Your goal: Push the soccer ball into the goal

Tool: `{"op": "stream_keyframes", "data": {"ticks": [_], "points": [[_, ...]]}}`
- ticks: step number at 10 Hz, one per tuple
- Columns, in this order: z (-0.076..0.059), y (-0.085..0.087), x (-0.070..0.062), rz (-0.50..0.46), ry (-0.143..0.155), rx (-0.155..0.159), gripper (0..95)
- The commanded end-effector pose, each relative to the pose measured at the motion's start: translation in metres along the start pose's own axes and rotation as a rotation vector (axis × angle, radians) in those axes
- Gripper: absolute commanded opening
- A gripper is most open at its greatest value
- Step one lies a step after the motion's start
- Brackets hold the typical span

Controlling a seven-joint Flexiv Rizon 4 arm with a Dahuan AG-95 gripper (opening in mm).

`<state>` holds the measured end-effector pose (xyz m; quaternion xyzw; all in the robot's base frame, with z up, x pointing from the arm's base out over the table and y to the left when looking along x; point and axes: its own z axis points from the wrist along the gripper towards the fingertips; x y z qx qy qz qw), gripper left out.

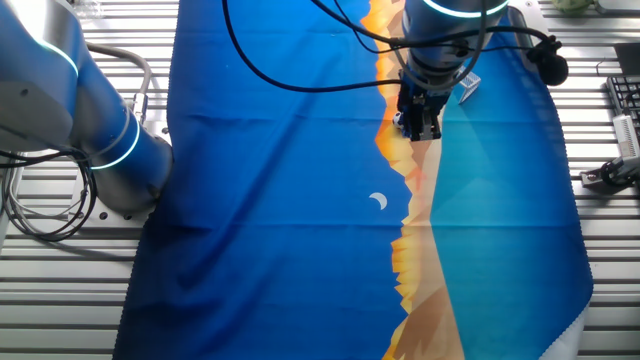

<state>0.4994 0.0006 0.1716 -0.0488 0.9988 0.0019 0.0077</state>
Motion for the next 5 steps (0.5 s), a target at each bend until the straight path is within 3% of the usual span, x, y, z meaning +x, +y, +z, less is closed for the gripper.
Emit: {"op": "stream_keyframes", "data": {"ticks": [1,5], "points": [[0.001,0.001,0.0,0.001,0.004,0.002,0.0],[0.02,0.011,0.003,0.018,-0.025,0.008,0.0]]}}
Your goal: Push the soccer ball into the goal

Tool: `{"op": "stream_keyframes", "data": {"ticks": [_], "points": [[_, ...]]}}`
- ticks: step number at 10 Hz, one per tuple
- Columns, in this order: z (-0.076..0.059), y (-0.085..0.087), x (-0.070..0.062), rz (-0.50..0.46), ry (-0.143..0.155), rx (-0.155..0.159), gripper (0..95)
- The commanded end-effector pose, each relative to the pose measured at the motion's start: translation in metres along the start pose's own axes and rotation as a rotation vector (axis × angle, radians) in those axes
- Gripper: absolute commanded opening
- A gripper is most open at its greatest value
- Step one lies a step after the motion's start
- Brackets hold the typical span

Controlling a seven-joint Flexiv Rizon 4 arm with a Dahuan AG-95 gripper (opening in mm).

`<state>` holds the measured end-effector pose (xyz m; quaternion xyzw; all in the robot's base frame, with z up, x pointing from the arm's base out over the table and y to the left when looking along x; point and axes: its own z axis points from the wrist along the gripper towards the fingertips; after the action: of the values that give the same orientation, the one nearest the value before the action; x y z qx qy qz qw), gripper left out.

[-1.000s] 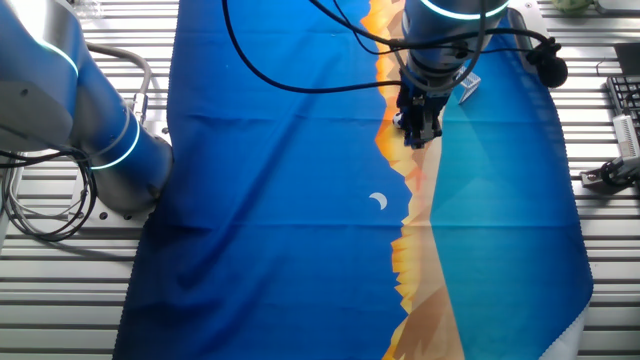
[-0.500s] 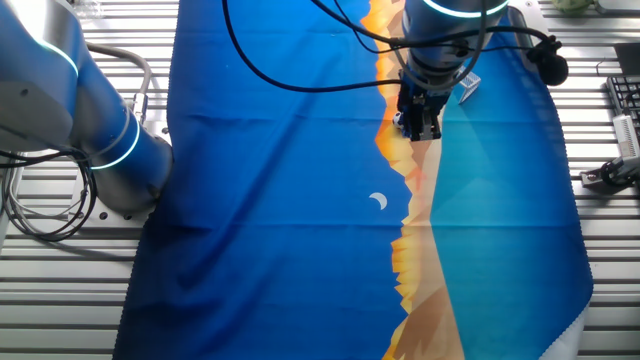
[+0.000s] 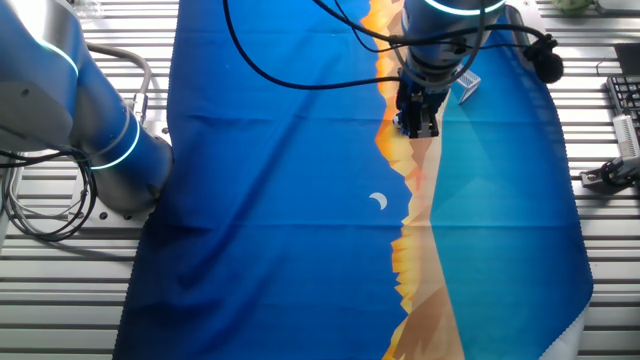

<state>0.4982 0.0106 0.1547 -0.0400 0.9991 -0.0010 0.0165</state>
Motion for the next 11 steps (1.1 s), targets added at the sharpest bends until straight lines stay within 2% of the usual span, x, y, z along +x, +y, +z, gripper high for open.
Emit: {"op": "stream_keyframes", "data": {"ticks": [1,2,3,4,8,11], "points": [[0.012,0.002,0.004,-0.002,-0.026,0.005,0.0],[0.022,0.004,0.006,-0.006,-0.047,0.009,0.0],[0.023,0.004,0.006,-0.006,-0.051,0.008,0.0],[0.034,0.009,0.006,-0.003,-0.071,0.007,0.0],[0.048,0.015,0.007,-0.009,-0.072,0.006,0.0],[0.064,0.019,0.011,-0.022,-0.089,0.009,0.0]]}}
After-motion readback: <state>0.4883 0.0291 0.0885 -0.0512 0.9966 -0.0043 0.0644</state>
